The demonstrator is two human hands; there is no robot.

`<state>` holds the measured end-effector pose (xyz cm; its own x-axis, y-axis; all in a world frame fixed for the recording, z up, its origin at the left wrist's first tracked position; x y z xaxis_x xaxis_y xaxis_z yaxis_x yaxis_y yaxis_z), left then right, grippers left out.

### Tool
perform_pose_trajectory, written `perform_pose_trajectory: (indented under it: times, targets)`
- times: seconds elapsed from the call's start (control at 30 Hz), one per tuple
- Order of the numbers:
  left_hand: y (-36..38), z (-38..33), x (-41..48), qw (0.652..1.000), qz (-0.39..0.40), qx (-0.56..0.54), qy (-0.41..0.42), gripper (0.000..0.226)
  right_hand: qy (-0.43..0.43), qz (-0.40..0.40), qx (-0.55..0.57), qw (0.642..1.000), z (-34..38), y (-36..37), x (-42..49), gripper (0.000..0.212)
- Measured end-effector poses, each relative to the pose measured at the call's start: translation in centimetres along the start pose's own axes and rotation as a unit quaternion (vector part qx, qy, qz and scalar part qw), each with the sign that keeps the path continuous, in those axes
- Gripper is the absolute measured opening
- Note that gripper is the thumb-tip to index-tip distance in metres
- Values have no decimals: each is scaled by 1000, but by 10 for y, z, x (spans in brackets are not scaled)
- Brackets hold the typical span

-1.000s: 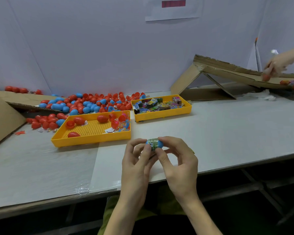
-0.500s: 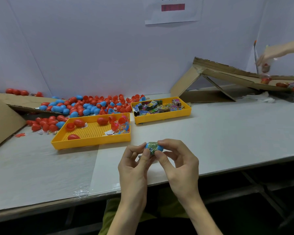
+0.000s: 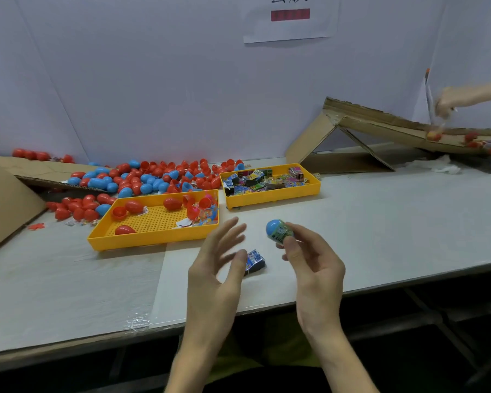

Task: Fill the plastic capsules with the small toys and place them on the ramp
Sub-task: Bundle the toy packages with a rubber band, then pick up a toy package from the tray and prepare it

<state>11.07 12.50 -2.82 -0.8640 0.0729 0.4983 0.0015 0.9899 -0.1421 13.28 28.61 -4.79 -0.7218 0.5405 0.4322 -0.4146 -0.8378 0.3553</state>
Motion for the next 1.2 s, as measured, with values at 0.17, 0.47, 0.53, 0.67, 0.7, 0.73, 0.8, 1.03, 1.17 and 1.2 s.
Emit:
perform_pose_trajectory:
  times: [0.17, 0.47, 0.53, 0.67, 0.7, 0.73, 0.8, 1.03, 1.17, 1.2]
  targets:
    - [-5, 21, 14, 960, 111, 248, -67, 56, 189, -7, 146, 971, -18, 0, 16, 29]
    - [-6, 34, 15, 968, 97, 213, -92, 40, 424, 37, 258, 868, -32, 54, 113, 14]
    - [-6, 35, 15, 968, 95, 213, -96, 40, 331, -4, 319, 888, -7, 54, 179, 20]
    - [-5, 39, 15, 966, 99, 218, -102, 39, 285, -10, 83, 955, 15, 30, 238, 49]
    - [-5, 39, 16, 966, 101, 216, -102, 39, 283, 13, -3, 959, 10, 26, 231, 46]
    - [-5, 39, 16, 966, 102, 216, -99, 39, 263, 26, -62, 963, 6, 22, 221, 39]
    - [-5, 39, 15, 967, 101, 216, -91, 40, 218, 69, -101, 968, 1, 18, 186, 26]
    - [-4, 37, 14, 968, 93, 218, -77, 44, 116, 206, -231, 944, -7, 17, 67, 18]
    - [-4, 36, 14, 970, 92, 212, -75, 51, 70, 193, -354, 912, -24, 27, 50, 8]
    - [-5, 36, 14, 971, 91, 208, -71, 52, 75, 197, -366, 907, -29, 28, 46, 8]
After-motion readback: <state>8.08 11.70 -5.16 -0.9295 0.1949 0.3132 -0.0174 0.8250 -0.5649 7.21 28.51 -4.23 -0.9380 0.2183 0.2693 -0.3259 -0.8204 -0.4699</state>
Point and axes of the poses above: each hand's wrist, its own x-axis towards the middle knuckle, its own y-axis out of the palm, z = x × y, the point moved 6 cm from there along x, towards the middle knuckle, and after that the axes turned 1 degree about -y, right-handed, at the moved point
